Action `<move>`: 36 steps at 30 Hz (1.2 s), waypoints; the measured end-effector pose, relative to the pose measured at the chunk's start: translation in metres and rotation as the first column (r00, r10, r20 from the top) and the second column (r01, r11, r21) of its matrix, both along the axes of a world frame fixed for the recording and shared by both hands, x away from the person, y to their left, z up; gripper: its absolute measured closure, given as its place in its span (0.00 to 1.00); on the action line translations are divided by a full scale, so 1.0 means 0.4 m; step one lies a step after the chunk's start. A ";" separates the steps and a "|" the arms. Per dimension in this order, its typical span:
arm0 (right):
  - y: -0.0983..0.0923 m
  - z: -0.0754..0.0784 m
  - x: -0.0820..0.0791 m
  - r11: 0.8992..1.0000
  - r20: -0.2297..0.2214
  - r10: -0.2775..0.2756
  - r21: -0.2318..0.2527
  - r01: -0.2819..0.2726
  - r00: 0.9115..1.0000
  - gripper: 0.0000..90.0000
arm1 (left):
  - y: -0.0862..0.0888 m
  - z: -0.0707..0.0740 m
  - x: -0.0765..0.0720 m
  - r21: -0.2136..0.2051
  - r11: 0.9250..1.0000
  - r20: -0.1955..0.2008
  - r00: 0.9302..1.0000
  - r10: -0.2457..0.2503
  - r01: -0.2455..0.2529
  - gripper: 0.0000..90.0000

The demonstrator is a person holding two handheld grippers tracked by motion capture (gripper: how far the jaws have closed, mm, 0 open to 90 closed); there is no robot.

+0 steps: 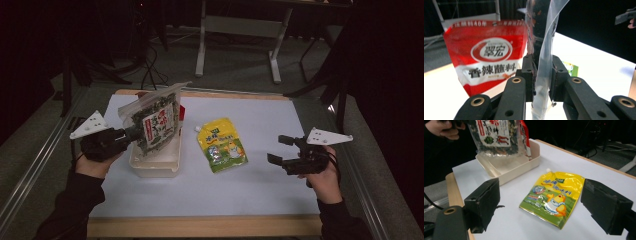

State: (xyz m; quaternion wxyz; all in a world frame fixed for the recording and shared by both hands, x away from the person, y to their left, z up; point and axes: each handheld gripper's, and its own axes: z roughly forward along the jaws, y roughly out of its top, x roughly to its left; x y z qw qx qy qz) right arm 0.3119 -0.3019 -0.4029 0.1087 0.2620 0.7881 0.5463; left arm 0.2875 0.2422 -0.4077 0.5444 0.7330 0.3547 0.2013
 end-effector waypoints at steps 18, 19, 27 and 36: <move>0.009 -0.005 -0.005 1.000 0.003 0.014 -0.019 -0.014 1.000 0.17 | 0.019 -0.044 0.051 0.038 0.999 -0.021 1.000 0.003 -0.003 0.88; 0.011 -0.007 -0.005 1.000 0.004 0.015 -0.026 -0.015 1.000 0.17 | 0.020 -0.046 0.056 0.048 0.999 -0.024 1.000 0.000 0.001 0.88; 0.017 -0.011 -0.006 0.999 -0.003 0.027 -0.034 -0.027 1.000 0.17 | 0.036 -0.071 0.066 0.007 1.000 -0.035 0.999 0.002 -0.002 0.88; 0.028 -0.015 -0.008 0.998 -0.004 0.041 -0.049 -0.041 0.999 0.17 | 0.044 -0.090 0.071 -0.004 1.000 -0.026 1.000 0.005 -0.005 0.88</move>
